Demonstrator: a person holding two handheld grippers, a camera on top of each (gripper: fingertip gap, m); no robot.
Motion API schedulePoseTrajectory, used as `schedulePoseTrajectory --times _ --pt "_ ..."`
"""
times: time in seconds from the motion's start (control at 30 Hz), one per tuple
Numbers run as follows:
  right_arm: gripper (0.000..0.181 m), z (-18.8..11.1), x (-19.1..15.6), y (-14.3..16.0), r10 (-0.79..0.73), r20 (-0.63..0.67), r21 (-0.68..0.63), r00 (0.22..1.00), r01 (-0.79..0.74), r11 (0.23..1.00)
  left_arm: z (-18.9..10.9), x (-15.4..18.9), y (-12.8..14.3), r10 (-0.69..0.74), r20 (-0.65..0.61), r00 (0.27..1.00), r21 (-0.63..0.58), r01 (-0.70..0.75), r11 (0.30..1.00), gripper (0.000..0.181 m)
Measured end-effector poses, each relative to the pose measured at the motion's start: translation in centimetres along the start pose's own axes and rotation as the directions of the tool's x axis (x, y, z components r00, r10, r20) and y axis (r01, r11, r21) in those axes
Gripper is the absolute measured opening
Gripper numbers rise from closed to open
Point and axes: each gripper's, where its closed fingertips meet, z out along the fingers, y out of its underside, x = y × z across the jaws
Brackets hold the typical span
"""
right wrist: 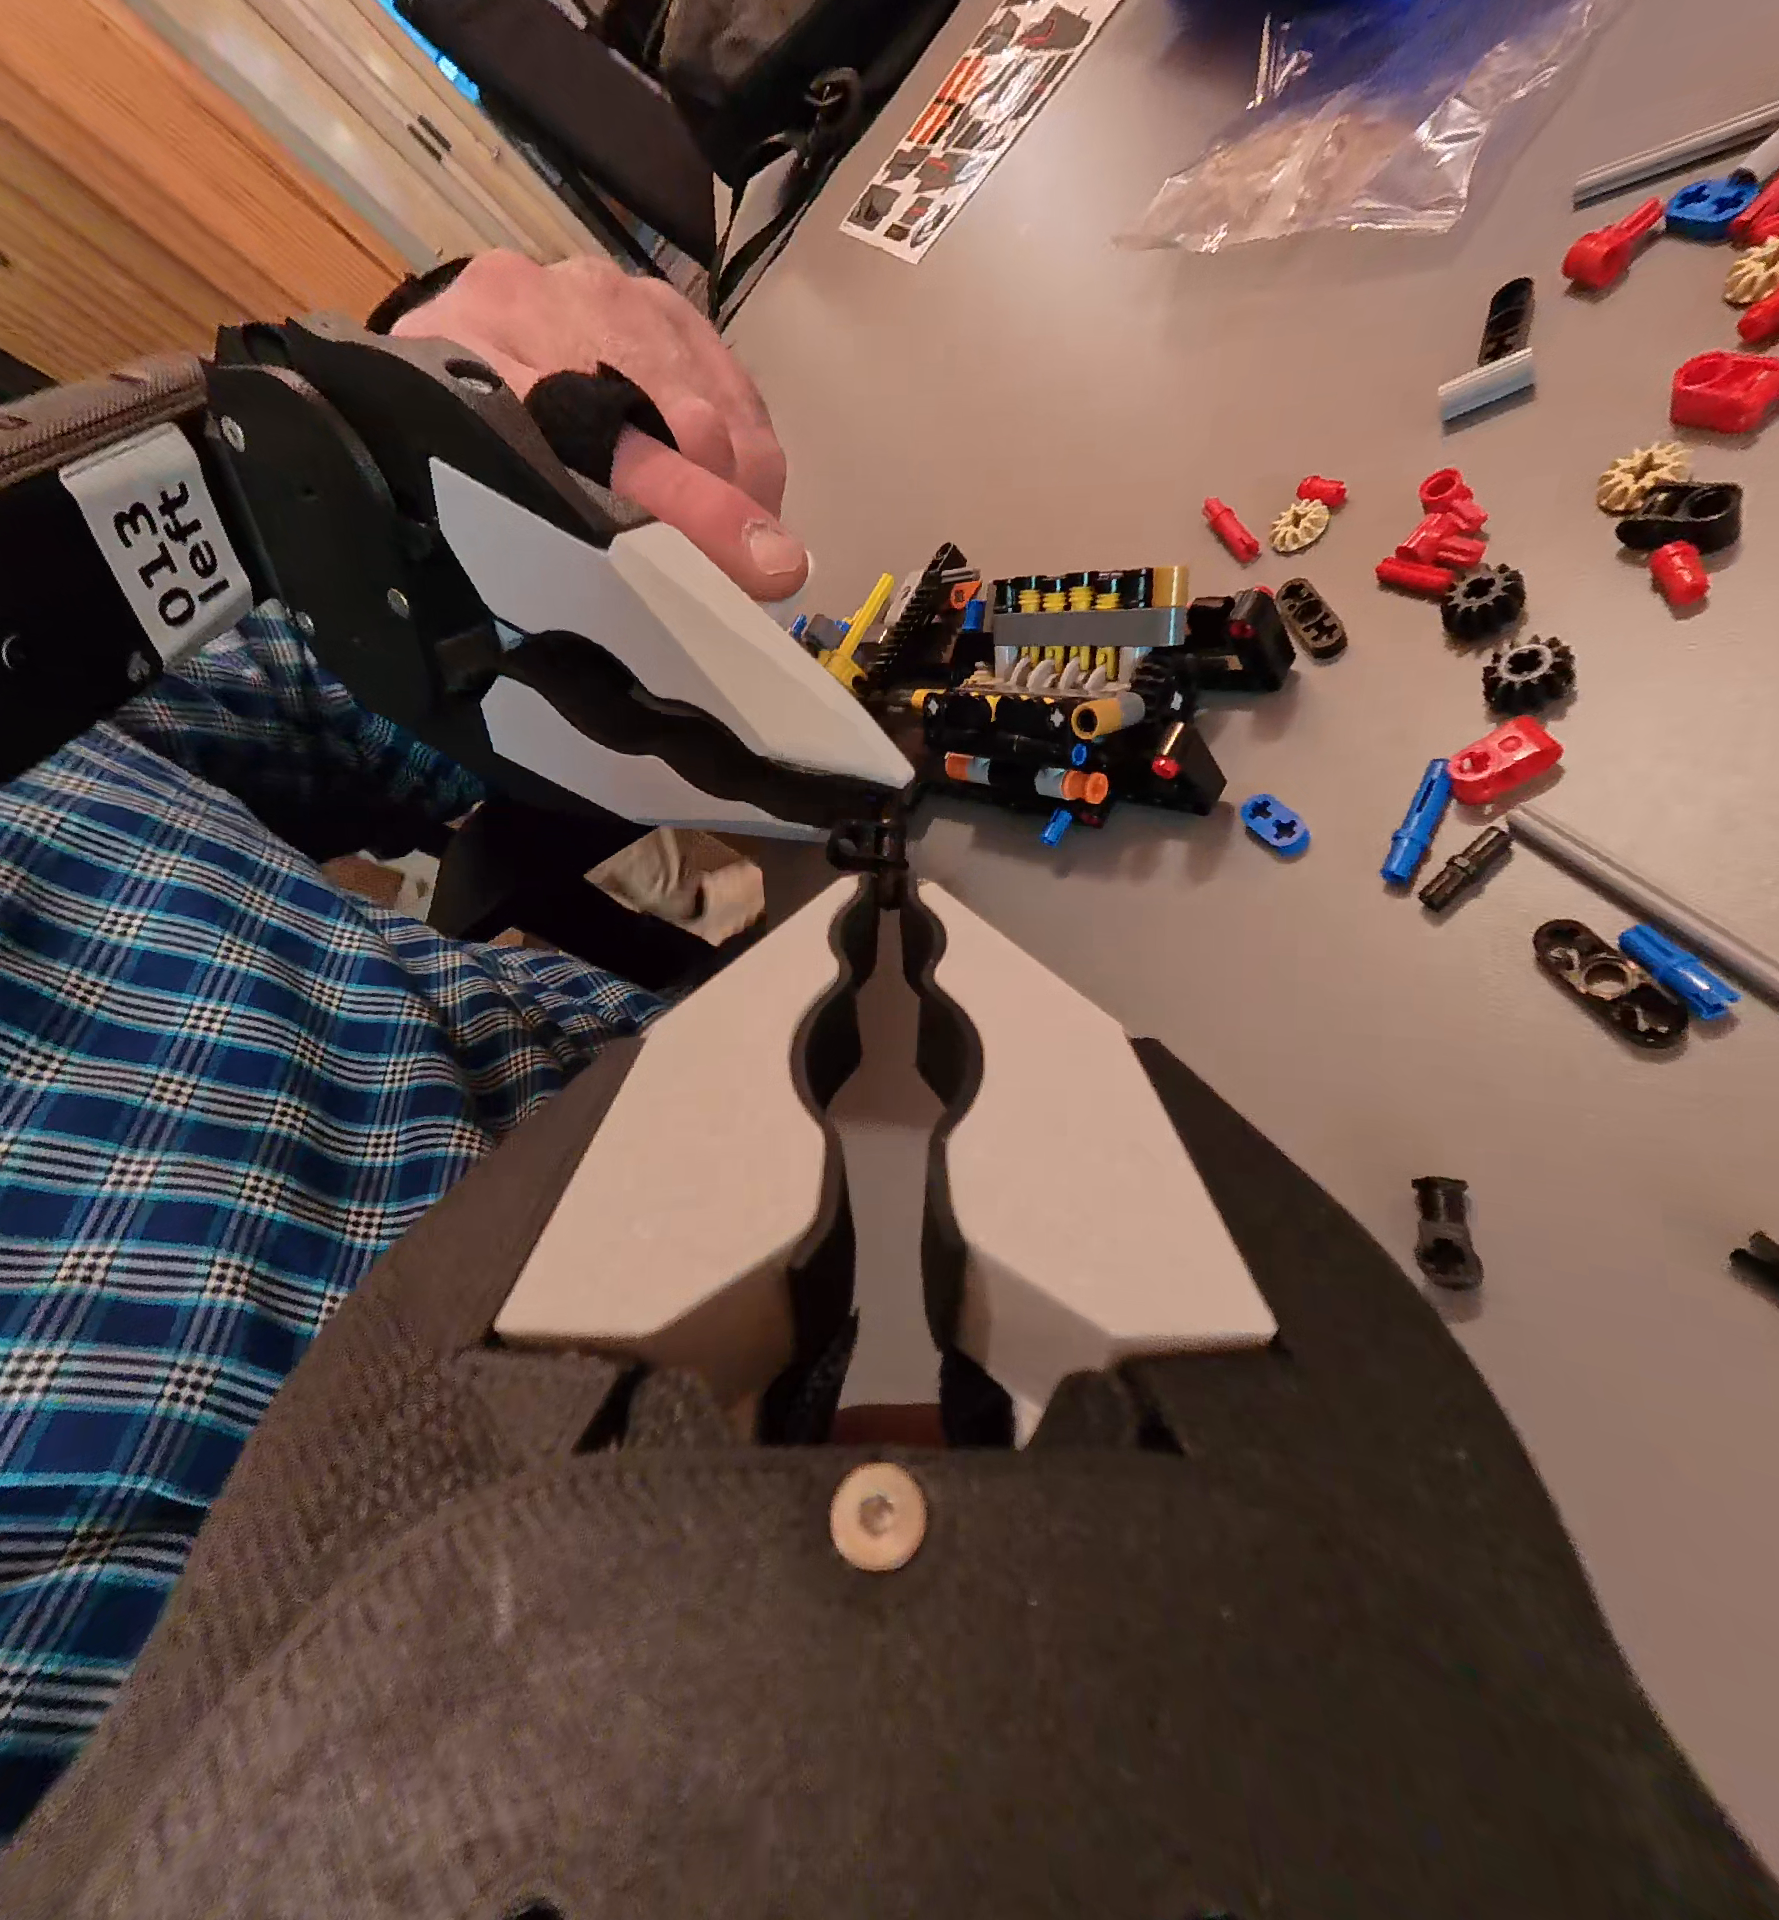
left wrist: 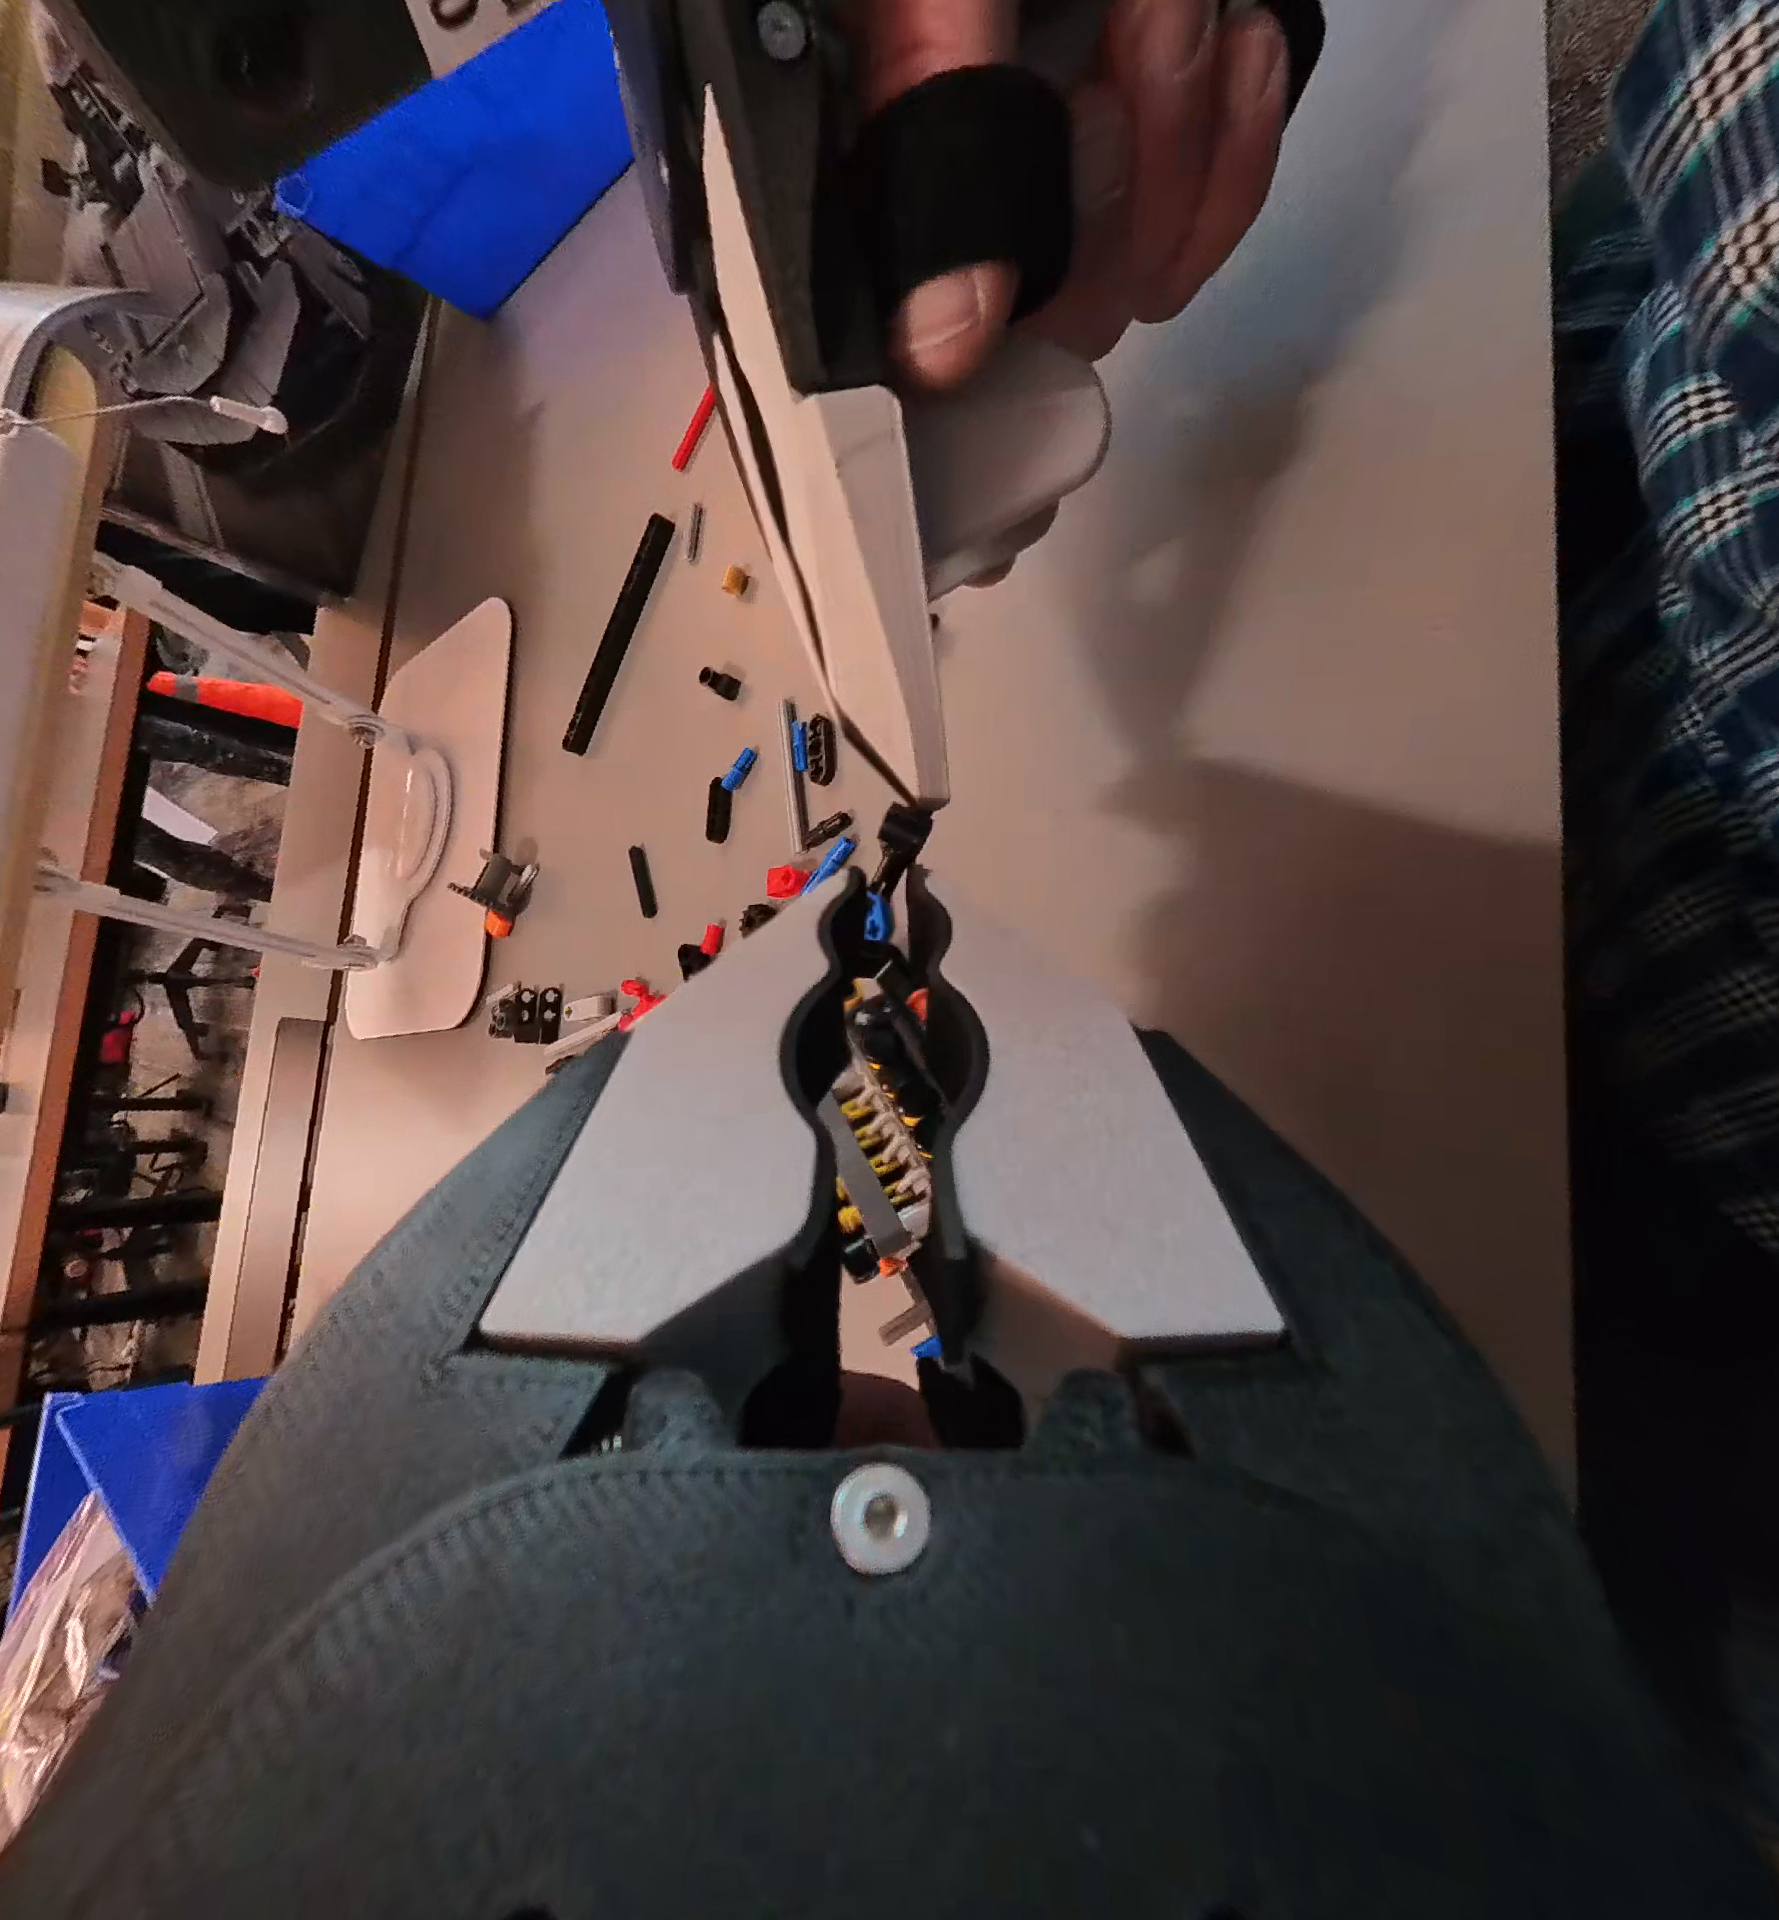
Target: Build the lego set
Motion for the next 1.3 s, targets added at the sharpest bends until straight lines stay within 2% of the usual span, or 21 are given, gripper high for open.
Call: schedulePoseTrajectory --times 0.03,0.3,0.47,0.63,0.77,0.9,1.3 --pt "0.002 0.0 0.0 0.1 -0.006 0.003 -0.006 1.0 0.006 1.0 0.0 0.1 0.0 0.001 -0.007 1.0 0.005 -0.001 1.0 0.004" --pt "0.003 -0.3 0.2 -0.7 -0.067 -0.021 0.008 0.998 0.067 0.998 0.0 -0.1 0.2 -0.086 -0.066 0.994 0.013 0.088 0.996 0.002" --pt "0.008 -0.4 0.2 -1.1 -0.237 -0.1 -0.014 0.966 0.237 0.971 -0.1 -0.2 0.2 -0.158 -0.115 0.981 0.017 0.161 0.987 0.001" --pt "0.01 -0.7 1.0 -0.9 -0.516 -0.23 -0.16 0.825 0.491 0.856 -0.2 0.1 0.4 -0.166 -0.175 0.97 -0.007 0.167 0.986 0.002" --pt "0.005 -0.5 0.9 -0.5 -0.668 -0.234 -0.272 0.706 0.612 0.743 -0.1 0.3 0.5 -0.147 -0.21 0.967 -0.027 0.144 0.989 0.002" --pt "0.007 -0.3 0.6 -0.1 -0.717 -0.203 -0.314 0.667 0.649 0.693 0.0 0.8 0.6 -0.127 -0.24 0.963 -0.049 0.118 0.992 0.002" --pt "0.002 0.1 0.3 -0.1 -0.719 -0.2 -0.299 0.666 0.657 0.692 0.3 1.1 0.5 -0.106 -0.271 0.957 -0.06 0.093 0.994 0.001"
